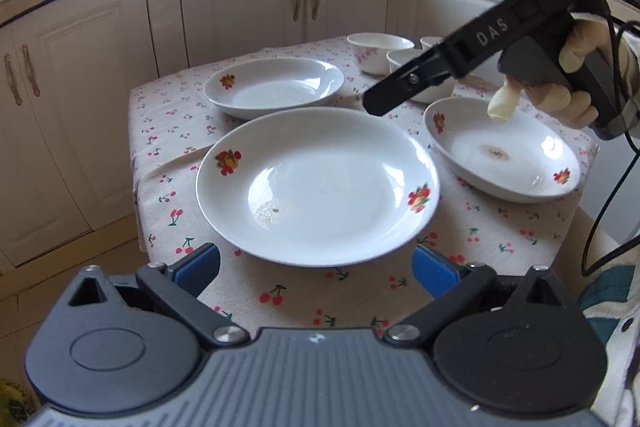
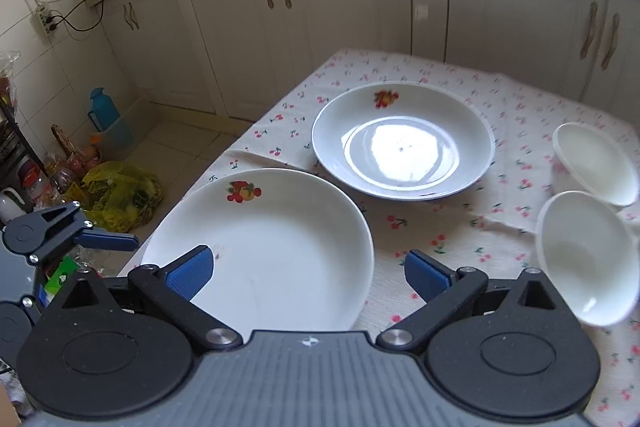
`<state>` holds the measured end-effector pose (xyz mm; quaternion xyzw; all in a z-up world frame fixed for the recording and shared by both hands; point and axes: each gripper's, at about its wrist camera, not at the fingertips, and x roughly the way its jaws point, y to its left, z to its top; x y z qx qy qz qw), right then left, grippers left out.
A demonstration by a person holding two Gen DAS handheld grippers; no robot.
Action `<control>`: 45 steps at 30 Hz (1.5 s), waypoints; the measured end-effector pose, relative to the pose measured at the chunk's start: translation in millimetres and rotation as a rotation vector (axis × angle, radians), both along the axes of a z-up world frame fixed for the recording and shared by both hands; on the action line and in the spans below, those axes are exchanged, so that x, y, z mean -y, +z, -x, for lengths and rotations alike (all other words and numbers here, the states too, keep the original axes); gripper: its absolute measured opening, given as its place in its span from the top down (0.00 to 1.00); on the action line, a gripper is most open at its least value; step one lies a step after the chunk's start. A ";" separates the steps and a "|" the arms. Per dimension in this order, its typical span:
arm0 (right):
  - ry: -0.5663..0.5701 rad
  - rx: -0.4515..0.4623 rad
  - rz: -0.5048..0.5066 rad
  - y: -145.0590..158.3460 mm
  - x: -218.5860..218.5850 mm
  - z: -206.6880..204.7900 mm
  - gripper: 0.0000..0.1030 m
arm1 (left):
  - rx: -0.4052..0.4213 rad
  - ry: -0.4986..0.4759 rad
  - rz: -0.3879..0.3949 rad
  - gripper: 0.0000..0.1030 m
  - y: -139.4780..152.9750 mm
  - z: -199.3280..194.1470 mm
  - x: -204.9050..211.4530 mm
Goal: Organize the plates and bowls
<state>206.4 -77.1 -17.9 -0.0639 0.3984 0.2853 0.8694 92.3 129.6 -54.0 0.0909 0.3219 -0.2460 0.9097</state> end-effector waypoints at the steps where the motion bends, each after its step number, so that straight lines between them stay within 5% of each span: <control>1: -0.002 0.012 -0.003 3.0 4.0 5.6 0.00 | 0.003 0.005 0.005 0.01 3.4 3.6 2.5; 13: -0.136 0.090 -0.024 6.4 81.1 69.3 0.00 | -0.012 0.021 0.094 0.01 13.1 39.3 57.5; 22: -0.240 0.112 0.016 -11.4 130.5 101.6 0.00 | -0.035 -0.065 0.049 0.01 1.5 41.4 111.6; 35: -0.286 0.070 0.021 -27.2 166.4 104.2 0.00 | -0.067 -0.154 -0.049 0.01 -27.3 20.8 158.0; 45: -0.255 0.026 0.002 -34.1 166.7 88.5 0.00 | -0.064 -0.198 -0.014 0.00 -32.5 12.9 163.6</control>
